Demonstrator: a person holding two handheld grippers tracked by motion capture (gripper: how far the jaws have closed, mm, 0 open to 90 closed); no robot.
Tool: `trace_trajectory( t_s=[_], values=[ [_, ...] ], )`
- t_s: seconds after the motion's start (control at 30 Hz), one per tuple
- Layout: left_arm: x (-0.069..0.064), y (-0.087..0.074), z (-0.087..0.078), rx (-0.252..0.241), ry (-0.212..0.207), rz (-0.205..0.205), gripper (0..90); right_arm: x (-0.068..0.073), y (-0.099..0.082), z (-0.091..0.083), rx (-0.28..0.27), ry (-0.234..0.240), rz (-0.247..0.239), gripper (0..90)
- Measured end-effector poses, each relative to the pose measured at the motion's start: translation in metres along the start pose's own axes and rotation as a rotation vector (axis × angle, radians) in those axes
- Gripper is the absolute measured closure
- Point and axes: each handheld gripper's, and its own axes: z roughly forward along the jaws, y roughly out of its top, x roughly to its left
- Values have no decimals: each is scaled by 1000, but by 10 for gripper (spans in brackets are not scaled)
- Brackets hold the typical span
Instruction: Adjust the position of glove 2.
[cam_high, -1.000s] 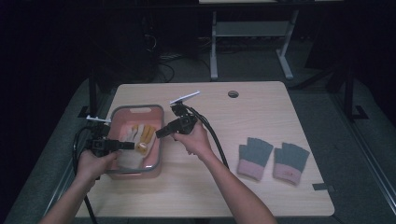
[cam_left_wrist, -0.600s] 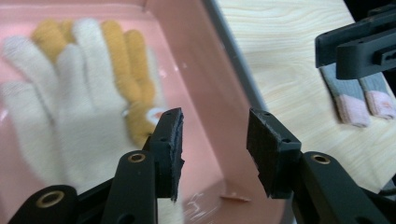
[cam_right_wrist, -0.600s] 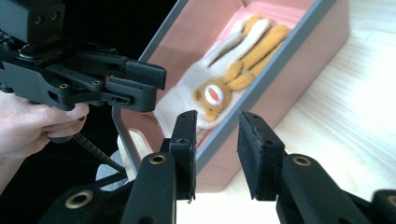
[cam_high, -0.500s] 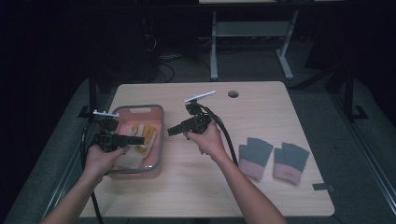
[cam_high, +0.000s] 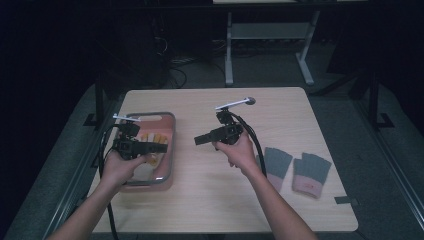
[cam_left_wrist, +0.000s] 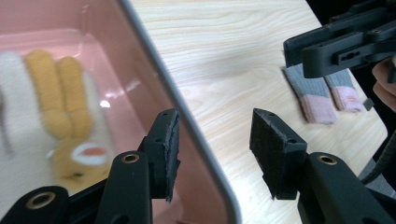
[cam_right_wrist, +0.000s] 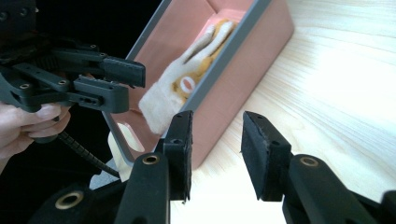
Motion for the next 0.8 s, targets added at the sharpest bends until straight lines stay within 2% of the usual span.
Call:
trace_trajectory(
  t_s=[0.43, 0.6, 0.8],
  values=[
    [-32, 5, 24, 5, -53, 55, 487, -21, -18, -30, -27, -24, 42, 613],
    [-44, 5, 33, 4, -69, 75, 445, -29, -26, -41, -40, -32, 57, 603],
    [-56, 5, 46, -2, -92, 81, 422, -39, -36, -53, -43, -52, 75, 597]
  ],
)
